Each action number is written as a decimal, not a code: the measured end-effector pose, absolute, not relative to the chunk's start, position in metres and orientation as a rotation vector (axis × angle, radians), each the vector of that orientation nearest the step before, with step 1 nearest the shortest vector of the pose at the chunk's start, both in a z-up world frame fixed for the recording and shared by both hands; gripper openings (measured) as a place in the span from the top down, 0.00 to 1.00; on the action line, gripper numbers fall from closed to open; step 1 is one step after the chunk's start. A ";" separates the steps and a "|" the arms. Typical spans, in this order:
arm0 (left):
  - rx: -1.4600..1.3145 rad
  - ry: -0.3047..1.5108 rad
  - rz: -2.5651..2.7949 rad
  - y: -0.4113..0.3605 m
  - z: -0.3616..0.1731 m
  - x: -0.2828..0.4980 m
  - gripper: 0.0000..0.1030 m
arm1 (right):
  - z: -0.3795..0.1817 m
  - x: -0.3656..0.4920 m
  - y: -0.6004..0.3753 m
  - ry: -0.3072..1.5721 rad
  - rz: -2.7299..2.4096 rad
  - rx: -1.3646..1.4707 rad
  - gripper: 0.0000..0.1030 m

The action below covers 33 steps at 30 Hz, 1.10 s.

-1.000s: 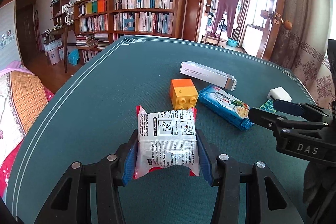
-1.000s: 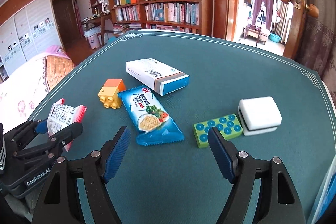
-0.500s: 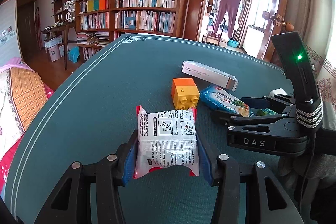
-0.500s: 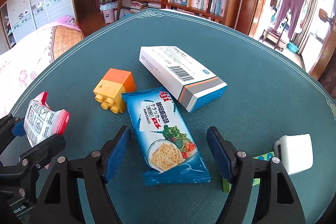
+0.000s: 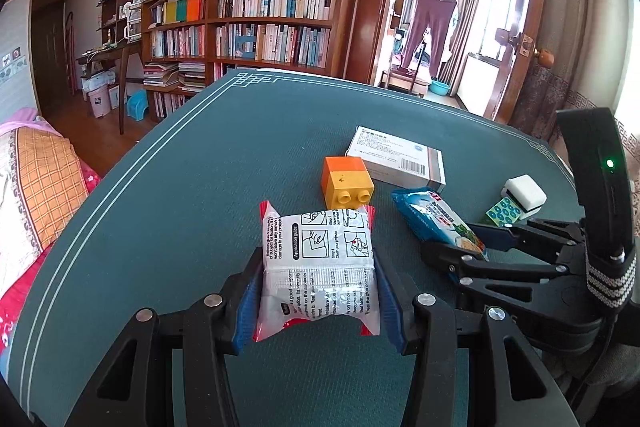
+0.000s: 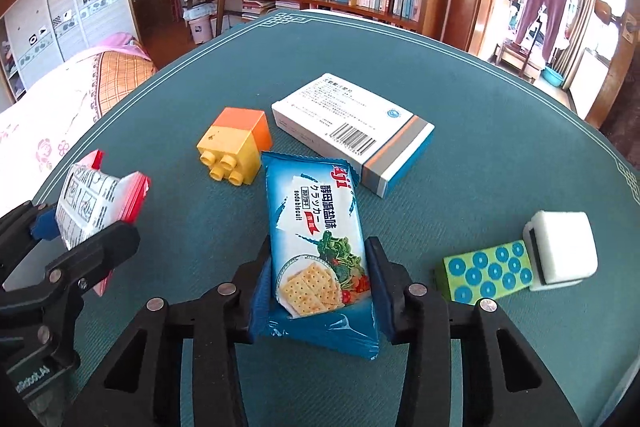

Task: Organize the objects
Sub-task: 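Grasp the blue cracker packet with the right gripper, then carry the white snack bag and blue cracker packet over the clear bowl with both grippers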

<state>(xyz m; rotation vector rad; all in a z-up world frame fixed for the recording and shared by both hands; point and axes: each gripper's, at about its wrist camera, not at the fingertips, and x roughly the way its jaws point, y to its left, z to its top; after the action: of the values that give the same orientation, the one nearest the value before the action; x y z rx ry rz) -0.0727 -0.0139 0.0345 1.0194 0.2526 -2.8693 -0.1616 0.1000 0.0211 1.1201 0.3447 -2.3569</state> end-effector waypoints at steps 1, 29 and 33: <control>1.019 0.256 -2.872 -0.014 0.035 -0.072 0.48 | 0.021 -0.155 0.103 0.342 -2.361 1.126 0.57; 1.086 0.154 -3.006 0.033 0.037 -0.052 0.48 | 0.038 -0.006 0.217 -0.015 -2.572 1.158 0.58; 1.108 0.143 -3.020 0.041 0.038 -0.049 0.48 | 0.044 -0.004 0.232 -0.082 -2.599 1.140 0.58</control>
<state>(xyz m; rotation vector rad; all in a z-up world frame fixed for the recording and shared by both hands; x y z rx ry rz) -0.0491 0.0408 0.0379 1.1079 0.1427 -3.0199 -0.0044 0.2320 0.0439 1.1404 -0.0820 -2.5990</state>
